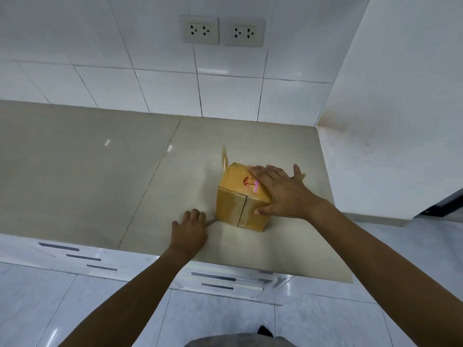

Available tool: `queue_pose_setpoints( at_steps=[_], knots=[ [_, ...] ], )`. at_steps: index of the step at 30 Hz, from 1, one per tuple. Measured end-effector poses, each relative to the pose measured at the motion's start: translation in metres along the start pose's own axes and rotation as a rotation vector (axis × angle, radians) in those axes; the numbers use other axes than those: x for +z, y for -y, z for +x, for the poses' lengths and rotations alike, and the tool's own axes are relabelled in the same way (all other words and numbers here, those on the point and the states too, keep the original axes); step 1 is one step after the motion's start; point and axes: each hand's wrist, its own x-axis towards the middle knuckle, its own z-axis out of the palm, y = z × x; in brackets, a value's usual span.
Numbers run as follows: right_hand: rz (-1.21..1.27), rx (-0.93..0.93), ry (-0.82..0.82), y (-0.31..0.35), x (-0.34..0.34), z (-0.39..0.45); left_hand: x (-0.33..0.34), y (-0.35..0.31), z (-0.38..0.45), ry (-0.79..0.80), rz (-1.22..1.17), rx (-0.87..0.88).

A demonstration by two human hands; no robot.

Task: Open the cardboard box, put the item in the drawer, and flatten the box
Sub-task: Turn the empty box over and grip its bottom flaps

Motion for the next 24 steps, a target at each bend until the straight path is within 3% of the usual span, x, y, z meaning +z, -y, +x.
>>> queue_pose_setpoints(
  at_steps=[7,9,12,16,19,24],
  knots=[
    [0.008,0.034,-0.031,-0.008,-0.012,-0.014,-0.038,0.021,0.009,0.166,0.021,-0.032],
    [0.009,0.064,-0.02,-0.014,-0.014,-0.019,-0.052,0.037,0.007,0.194,-0.165,-0.019],
    [-0.015,0.069,-0.019,-0.018,-0.012,-0.023,-0.081,0.049,0.002,-0.022,-0.443,0.126],
    [-0.06,0.095,-0.007,-0.018,-0.007,-0.019,-0.135,0.031,0.006,-0.313,-0.163,0.483],
    [-0.039,0.133,-0.011,-0.016,-0.007,-0.016,-0.157,0.021,0.018,-0.36,-0.006,0.649],
    [0.022,0.165,0.003,-0.015,-0.003,-0.016,-0.159,0.019,0.035,-0.375,0.066,0.738]
  ],
)
